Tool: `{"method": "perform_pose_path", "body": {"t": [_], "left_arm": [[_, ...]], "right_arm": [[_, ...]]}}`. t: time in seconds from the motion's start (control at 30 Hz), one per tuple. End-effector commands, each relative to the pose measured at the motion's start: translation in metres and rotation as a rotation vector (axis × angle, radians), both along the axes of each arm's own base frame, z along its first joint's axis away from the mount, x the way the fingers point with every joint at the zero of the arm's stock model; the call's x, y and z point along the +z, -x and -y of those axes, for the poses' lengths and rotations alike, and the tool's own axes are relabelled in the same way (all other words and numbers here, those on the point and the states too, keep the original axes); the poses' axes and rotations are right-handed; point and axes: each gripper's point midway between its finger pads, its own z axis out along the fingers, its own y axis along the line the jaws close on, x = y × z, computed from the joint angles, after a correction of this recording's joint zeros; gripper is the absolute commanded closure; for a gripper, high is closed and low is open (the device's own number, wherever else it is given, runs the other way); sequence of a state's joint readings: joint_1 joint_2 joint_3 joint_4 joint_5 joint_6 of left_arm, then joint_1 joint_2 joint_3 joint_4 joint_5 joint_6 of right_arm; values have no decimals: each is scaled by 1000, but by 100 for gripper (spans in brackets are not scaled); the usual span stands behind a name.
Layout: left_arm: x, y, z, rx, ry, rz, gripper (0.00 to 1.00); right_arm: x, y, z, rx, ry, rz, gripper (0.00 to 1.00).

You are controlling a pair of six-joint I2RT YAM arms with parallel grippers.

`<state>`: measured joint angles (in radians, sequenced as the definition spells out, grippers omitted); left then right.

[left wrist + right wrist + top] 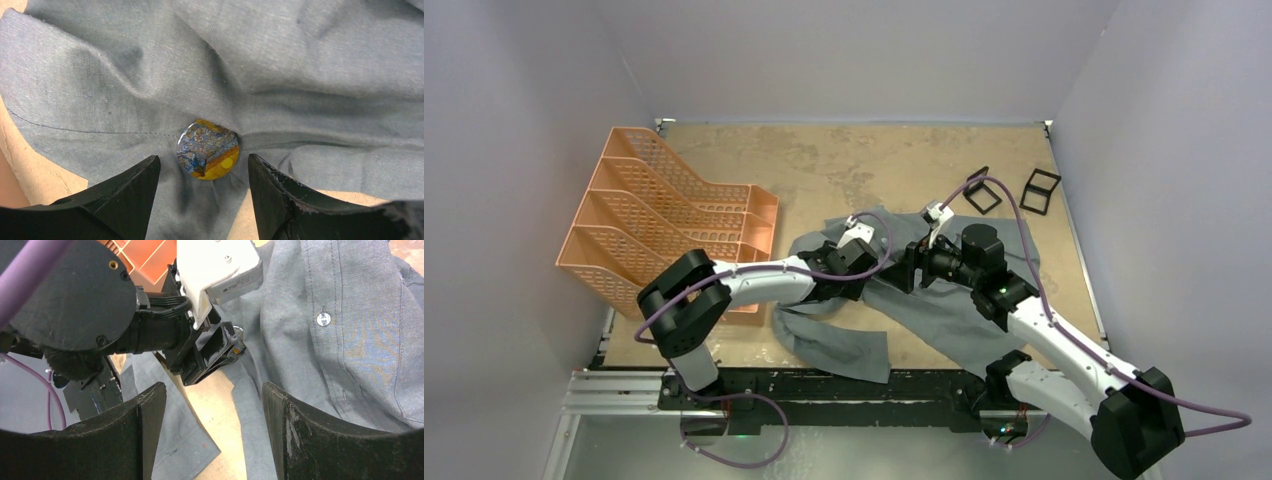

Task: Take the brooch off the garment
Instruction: Pick up the brooch from the center of the board.

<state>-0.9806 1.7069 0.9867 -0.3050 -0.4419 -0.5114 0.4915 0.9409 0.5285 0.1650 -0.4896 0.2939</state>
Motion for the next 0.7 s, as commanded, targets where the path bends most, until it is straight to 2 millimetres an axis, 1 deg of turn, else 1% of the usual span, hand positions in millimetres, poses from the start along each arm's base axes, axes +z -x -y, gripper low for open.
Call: {"method": "perform_pose_path", "body": {"t": [0.0,0.3,0.53,0.63,0.67], "left_arm": [[5,-11,6,-6,37,4,37],[-6,-10,11,-32,31,-25,41],[-21,-4,8,-50,-12,-63,46],[-20,-4,7,-52,-14,-61,51],[-17,-5,7,-52,-12,-54,52]], "right_arm": [[7,1,0,5,-12,20,27],[7,0,-1,9,-11,19,27],[4,0,-2,14,-9,13,27],[4,0,-2,16,-9,12,27],[4,0,-2,16,-10,12,27]]}}
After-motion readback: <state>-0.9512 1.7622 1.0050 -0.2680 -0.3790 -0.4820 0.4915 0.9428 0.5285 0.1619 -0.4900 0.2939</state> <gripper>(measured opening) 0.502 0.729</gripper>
